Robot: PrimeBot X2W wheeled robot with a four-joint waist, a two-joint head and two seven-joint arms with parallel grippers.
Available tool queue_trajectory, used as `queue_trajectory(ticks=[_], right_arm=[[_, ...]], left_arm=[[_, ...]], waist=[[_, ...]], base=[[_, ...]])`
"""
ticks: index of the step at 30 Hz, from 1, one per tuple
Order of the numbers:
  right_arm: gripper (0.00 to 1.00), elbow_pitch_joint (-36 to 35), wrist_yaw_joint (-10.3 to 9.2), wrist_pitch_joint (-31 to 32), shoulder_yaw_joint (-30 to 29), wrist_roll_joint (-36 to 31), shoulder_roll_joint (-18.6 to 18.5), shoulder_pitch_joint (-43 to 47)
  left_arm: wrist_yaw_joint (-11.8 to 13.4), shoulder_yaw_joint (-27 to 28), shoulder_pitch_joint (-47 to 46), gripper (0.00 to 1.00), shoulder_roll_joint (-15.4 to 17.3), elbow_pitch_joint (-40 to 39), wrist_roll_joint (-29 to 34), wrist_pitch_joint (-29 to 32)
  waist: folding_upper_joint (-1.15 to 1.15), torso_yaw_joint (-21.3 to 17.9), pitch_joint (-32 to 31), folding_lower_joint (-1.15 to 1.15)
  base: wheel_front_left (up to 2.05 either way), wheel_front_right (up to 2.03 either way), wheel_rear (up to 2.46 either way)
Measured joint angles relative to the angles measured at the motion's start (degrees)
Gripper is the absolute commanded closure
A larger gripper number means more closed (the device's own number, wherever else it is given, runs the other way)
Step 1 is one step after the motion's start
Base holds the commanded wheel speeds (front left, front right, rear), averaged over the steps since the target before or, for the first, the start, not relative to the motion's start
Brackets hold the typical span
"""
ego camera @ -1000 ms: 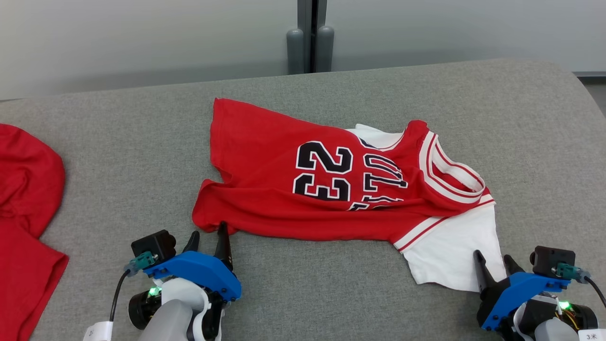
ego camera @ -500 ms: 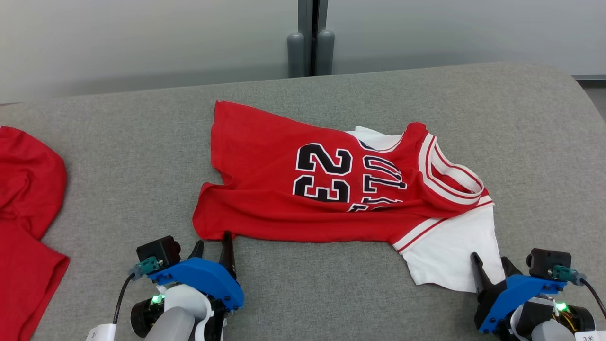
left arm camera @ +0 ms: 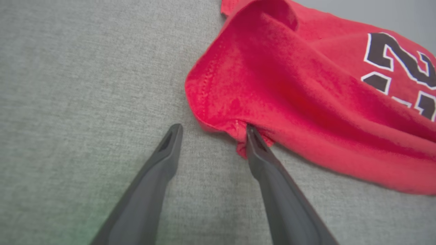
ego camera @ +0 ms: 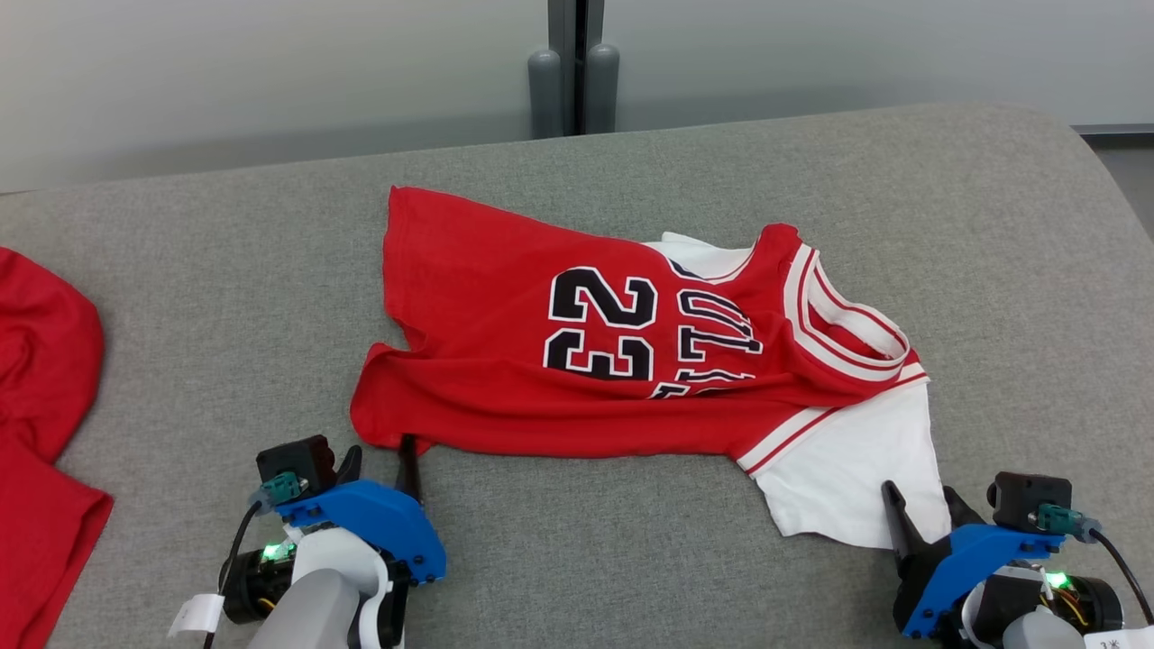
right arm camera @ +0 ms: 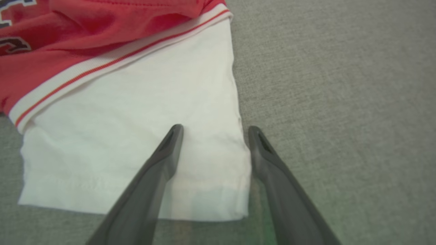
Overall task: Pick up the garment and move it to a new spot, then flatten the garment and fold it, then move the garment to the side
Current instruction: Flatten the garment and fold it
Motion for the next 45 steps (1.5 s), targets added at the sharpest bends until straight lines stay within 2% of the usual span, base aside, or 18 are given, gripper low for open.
queue_trajectory(ticks=[2, 3, 4, 5, 6, 7, 9, 11, 18, 23, 30, 31, 34, 37, 41, 45], right_arm=[[0.0, -0.26, -0.02, 0.46, 0.7, 0.01, -0.2, 0.08], [0.0, -0.44, -0.03, 0.68, 1.09, 0.01, -0.27, 0.18], [0.0, -0.62, -0.05, 1.02, 1.41, -0.08, -0.31, 0.26], [0.05, -0.89, -0.1, 1.3, 1.9, -0.22, -0.42, 0.38], [0.27, -1.18, -0.12, 1.59, 2.31, -0.25, -0.48, 0.61], [0.47, -1.52, -0.19, 1.87, 2.81, -0.23, -0.55, 0.88], [0.63, -2.07, -0.19, 2.45, 3.37, -0.24, -0.49, 1.21], [1.0, -2.55, -0.15, 3.15, 3.96, -0.24, -0.35, 1.39], [1.0, -5.32, 0.03, 2.94, 3.16, -0.4, 0.22, 2.5], [1.0, -11.34, 0.09, 1.62, -0.48, 0.02, 0.59, 3.73], [1.0, -26.27, 0.09, 2.49, -3.27, 3.15, 0.58, 5.8], [1.0, -31.08, 0.09, 3.57, -3.67, 3.78, 0.58, 6.59], [1.0, -37.98, 0.08, 4.88, -4.21, 6.43, 0.59, 7.62], [1.0, -44.88, 0.08, 6.41, -4.85, 6.98, 0.59, 8.25], [1.0, -54.71, 0.08, 9.29, -5.3, 3.16, 0.54, 8.12], [1.0, -60.83, 0.08, 12.47, -5.36, 0.6, -0.65, 6.12]], left_arm=[[-0.03, -0.64, -0.76, 0.3, 0.32, 0.7, 0.52, -0.04], [-0.15, -1.09, -1.07, 0.54, 0.48, 1.05, 0.94, -0.09], [-0.54, -1.52, -1.39, 0.63, 0.55, 1.43, 1.34, -0.27], [-0.81, -1.86, -1.77, 0.79, 0.62, 1.78, 1.63, -0.37], [-1.12, -2.36, -2.08, 1.0, 0.64, 2.08, 1.99, -0.51], [-1.57, -2.86, -2.29, 1.0, 0.64, 2.37, 2.33, -0.58], [-2.29, -3.71, -3.01, 1.0, 0.66, 3.07, 3.08, -1.03], [-3.1, -4.56, -3.83, 1.0, 0.73, 3.88, 3.64, -1.42], [-4.75, -3.37, -5.54, 1.0, 1.46, 5.23, 3.09, -6.48], [-7.87, -0.79, -4.71, 1.0, 2.65, 0.12, 0.94, -9.93], [-9.61, 1.94, -0.26, 1.0, 5.14, -14.22, -1.04, -10.67], [-10.14, 2.21, 1.04, 1.0, 5.32, -19.13, -2.55, -9.27], [-10.21, 2.67, 2.94, 1.0, 5.71, -27.1, -4.82, -6.99], [-9.85, 3.42, 4.63, 1.0, 6.54, -35.22, -6.93, -4.44], [-8.55, 4.95, 5.88, 1.0, 8.54, -46.31, -9.66, -0.37], [-6.97, 6.13, 6.36, 1.0, 10.59, -55.11, -12.47, 4.99]], waist=[[0.0, -0.04, 0.07, 0.0], [0.0, -0.04, 0.1, 0.0], [0.0, -0.04, 0.11, 0.0], [0.0, -0.04, 0.12, 0.0], [0.0, -0.03, 0.13, 0.0], [0.0, -0.01, 0.13, 0.0], [0.0, 0.0, 0.14, 0.0], [0.0, -0.05, 0.17, 0.0], [0.0, -0.39, -0.19, 0.01], [0.01, 0.0, -1.71, 0.01], [0.01, 0.97, -4.31, 0.0], [0.01, 1.22, -4.95, 0.0], [0.01, 1.45, -5.73, 0.0], [0.0, 1.39, -6.21, 0.0], [0.0, 1.1, -6.61, 0.0], [0.01, 0.85, -6.89, 0.0]], base=[[0.0, 0.0, 0.0], [0.0, 0.0, 0.0], [0.0, 0.0, 0.0], [0.0, 0.0, 0.0], [0.0, 0.0, 0.0], [0.0, 0.0, 0.0], [0.0, 0.0, 0.0], [0.0, 0.0, 0.0], [0.0, 0.0, 0.0], [0.0, 0.0, 0.0], [0.0, 0.0, 0.0], [0.0, 0.0, 0.0], [0.0, 0.0, 0.0], [0.0, 0.0, 0.0], [0.0, 0.0, 0.0], [0.0, 0.0, 0.0]])
